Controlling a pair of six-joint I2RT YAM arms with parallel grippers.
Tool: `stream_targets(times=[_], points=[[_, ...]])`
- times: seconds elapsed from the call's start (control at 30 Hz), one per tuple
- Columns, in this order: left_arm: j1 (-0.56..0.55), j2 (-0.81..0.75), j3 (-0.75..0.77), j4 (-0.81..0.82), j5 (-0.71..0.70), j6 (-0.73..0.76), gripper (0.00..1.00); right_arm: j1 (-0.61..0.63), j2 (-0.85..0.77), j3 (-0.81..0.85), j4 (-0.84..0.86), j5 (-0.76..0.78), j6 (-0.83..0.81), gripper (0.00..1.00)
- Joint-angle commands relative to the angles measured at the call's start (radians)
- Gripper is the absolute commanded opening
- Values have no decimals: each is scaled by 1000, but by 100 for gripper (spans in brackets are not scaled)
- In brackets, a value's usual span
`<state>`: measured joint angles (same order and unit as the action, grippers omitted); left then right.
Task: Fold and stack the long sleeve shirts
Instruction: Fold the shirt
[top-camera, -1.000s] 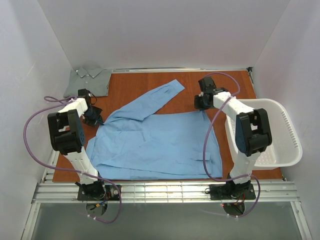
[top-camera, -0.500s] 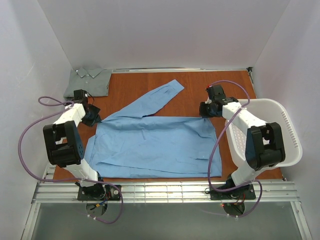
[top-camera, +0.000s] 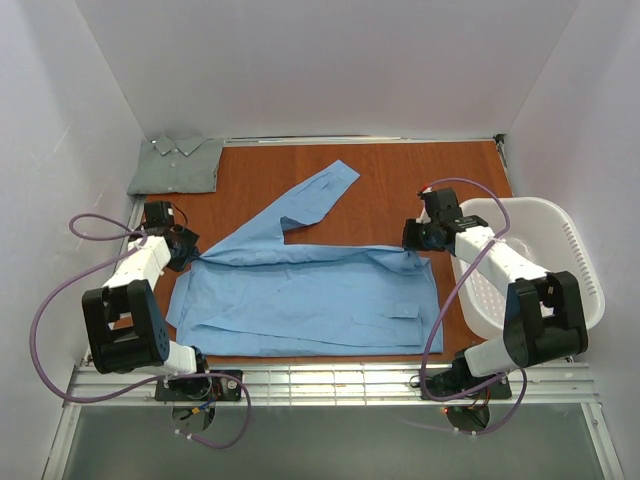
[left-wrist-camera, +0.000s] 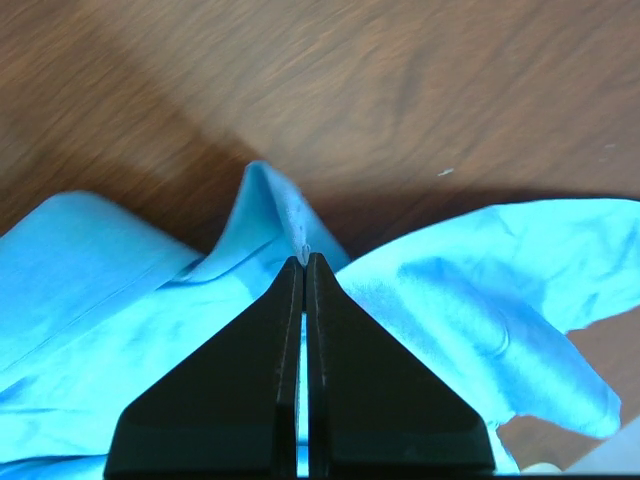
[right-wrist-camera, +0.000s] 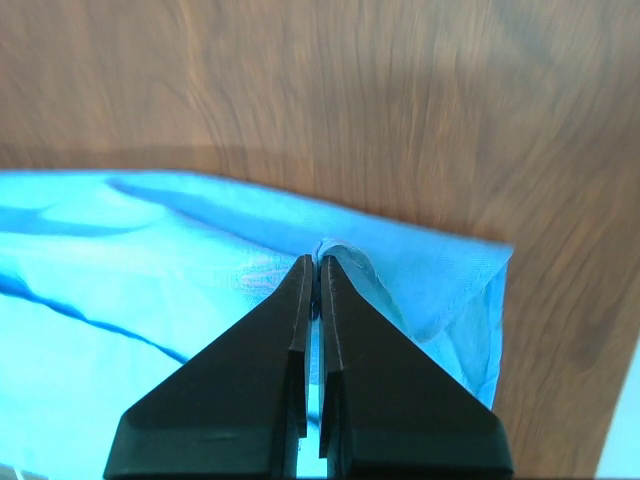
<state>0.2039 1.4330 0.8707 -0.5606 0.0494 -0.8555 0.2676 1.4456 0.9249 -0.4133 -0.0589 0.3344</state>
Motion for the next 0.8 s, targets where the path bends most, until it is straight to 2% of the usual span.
stream_targets(times=[0.0, 0.17, 0.37, 0.47, 0.57, 0.77], points=[[8, -101, -56, 21, -88, -8, 0, -7, -42, -55, 24, -36, 25, 1], [8, -233, -148, 48, -128, -30, 3, -7, -82, -124, 28, -47, 43, 1], [8, -260, -180, 31, -117, -31, 12, -7, -108, -155, 33, -114, 55, 2], [8, -266, -203, 24, -121, -28, 13, -7, -119, -167, 34, -124, 45, 2], [8, -270, -193, 31, -120, -14, 11, -7, -120, -126, 38, -105, 12, 1], [8, -234, -125, 53, -105, 3, 7, -7, -44, 67, 68, -93, -104, 1]])
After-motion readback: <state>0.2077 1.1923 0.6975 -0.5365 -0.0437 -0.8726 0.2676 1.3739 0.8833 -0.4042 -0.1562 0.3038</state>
